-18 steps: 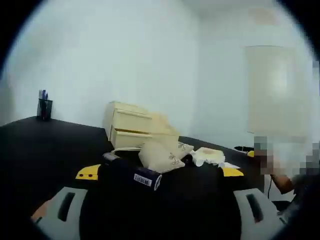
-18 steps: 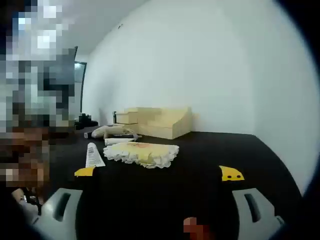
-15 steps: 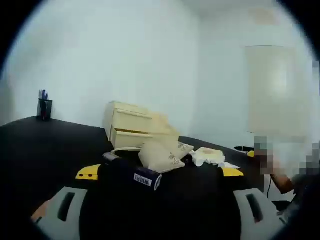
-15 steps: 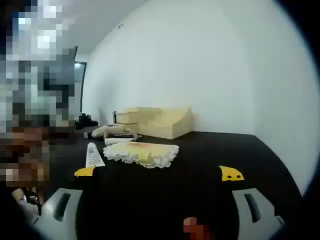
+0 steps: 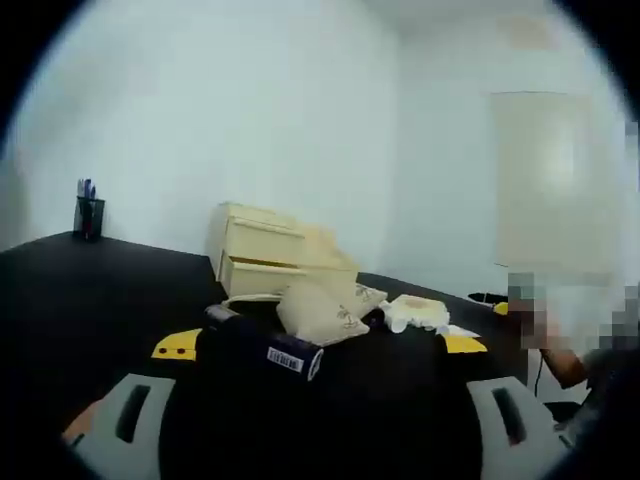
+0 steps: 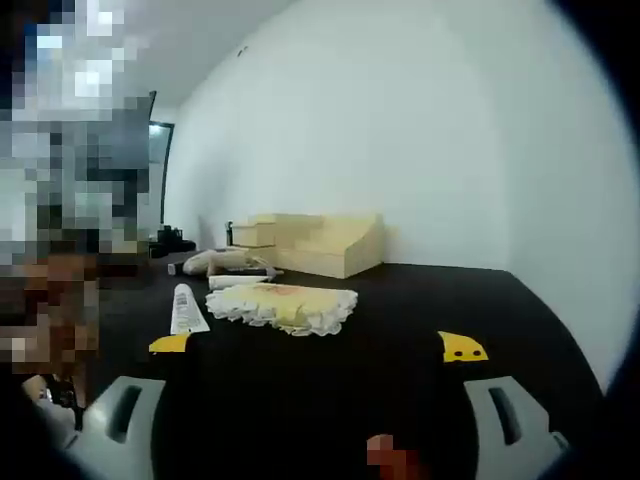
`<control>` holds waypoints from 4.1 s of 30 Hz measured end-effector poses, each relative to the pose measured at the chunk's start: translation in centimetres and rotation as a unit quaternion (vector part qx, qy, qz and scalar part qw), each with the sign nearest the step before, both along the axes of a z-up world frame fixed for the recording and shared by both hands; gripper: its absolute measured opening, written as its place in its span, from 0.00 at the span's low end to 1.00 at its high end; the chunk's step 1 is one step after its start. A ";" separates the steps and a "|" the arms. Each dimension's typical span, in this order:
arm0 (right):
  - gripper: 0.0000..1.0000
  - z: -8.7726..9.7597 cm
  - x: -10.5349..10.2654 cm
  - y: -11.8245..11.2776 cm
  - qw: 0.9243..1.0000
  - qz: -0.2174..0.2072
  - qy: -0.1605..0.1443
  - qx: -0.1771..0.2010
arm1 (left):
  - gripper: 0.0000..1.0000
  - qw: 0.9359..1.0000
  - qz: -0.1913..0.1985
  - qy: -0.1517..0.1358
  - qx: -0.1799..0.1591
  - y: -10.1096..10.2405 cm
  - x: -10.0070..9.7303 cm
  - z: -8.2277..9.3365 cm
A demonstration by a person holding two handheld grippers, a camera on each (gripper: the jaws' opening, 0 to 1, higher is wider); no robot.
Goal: Open the drawer, pick up the cosmetic bottles from the table one by one, place them into the drawer, release the gripper, close the drawer, and move the gripper away
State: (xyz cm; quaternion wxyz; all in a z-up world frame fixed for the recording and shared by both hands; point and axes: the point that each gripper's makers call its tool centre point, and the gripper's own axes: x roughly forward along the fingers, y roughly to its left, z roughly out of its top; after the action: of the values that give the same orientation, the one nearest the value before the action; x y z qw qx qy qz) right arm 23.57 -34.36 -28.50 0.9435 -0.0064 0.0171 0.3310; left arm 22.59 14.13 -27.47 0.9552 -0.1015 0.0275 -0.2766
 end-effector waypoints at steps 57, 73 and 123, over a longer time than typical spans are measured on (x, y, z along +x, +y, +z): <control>0.92 6.0 0.5 5.6 0.996 0.083 0.032 -0.012 | 0.90 1.000 -0.015 0.000 0.000 -1.2 -0.7 -0.3; 0.93 10.1 4.3 4.8 0.994 0.092 0.009 -0.064 | 0.89 0.997 -0.074 -0.037 0.004 -2.5 -2.3 1.0; 0.65 5.5 13.0 17.5 0.959 0.180 0.210 -0.065 | 0.95 0.985 -0.154 -0.069 0.036 -4.5 -4.5 1.0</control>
State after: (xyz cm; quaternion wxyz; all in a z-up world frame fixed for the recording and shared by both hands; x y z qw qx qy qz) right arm 36.57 -16.85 -22.98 0.8407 -0.0010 0.2351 0.4878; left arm 18.10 9.59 -26.47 0.9039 -0.0425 -0.0130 -0.4255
